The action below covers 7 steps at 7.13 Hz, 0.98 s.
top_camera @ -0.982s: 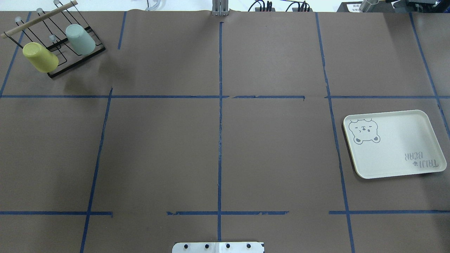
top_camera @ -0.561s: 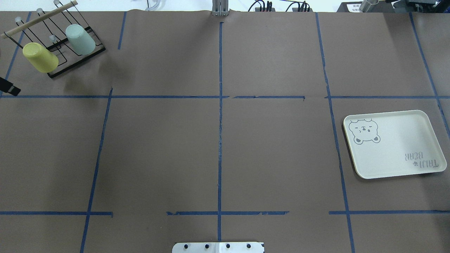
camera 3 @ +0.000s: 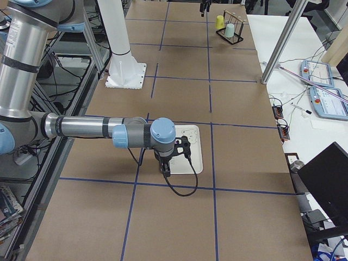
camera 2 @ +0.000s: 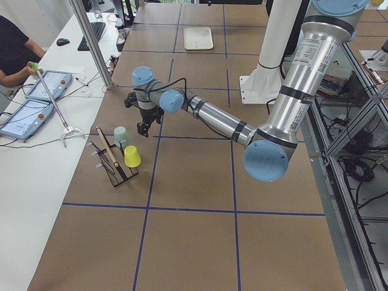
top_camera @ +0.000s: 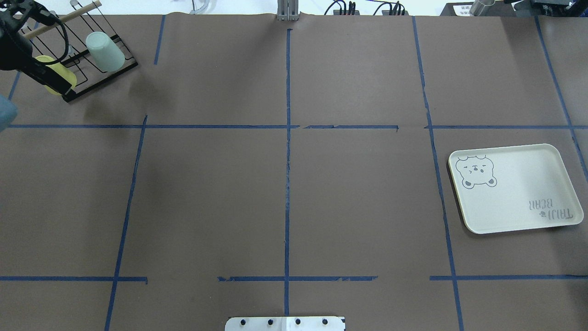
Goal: Left arm grabs green cup and hands to right arm on tray
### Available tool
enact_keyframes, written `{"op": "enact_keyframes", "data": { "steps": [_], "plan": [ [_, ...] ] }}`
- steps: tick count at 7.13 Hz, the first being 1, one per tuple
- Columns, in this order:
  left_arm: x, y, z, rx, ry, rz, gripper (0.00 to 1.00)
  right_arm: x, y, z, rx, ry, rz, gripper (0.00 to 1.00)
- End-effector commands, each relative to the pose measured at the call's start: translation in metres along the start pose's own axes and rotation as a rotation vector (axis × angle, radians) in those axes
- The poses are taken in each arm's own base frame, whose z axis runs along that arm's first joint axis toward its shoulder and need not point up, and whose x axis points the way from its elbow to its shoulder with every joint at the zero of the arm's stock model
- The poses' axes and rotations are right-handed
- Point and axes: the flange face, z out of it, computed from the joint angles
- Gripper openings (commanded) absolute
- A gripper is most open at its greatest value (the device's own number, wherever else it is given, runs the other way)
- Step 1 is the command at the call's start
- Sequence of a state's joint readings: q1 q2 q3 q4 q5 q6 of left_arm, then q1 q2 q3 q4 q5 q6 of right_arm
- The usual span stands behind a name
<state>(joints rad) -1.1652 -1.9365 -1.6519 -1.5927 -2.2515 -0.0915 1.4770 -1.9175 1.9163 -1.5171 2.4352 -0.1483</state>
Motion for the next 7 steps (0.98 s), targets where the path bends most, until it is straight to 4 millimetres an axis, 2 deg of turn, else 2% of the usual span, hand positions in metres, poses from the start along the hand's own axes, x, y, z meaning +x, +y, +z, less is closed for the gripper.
{"op": "enact_keyframes", "data": {
  "steps": [1, 3, 4, 6, 7],
  "plan": [
    [-0.008, -0.031, 0.012, 0.051, -0.062, 0.043, 1.0, -0.004, -0.001, 0.005, -0.012, -0.004, -0.009, 1.0],
    [-0.011, -0.059, 0.011, 0.106, -0.164, 0.07, 1.0, -0.004, -0.001, 0.009, -0.024, -0.006, -0.013, 1.0],
    [-0.011, -0.078, 0.017, 0.109, -0.173, 0.076, 1.0, -0.005, -0.002, 0.013, -0.033, -0.008, -0.017, 1.0],
    [-0.018, -0.106, 0.03, 0.093, -0.173, 0.054, 1.0, -0.006, -0.002, 0.016, -0.041, -0.009, -0.022, 1.0],
    [-0.019, -0.107, 0.033, 0.095, -0.168, -0.033, 1.0, -0.006, -0.002, 0.017, -0.043, -0.009, -0.022, 1.0]
  ]
}}
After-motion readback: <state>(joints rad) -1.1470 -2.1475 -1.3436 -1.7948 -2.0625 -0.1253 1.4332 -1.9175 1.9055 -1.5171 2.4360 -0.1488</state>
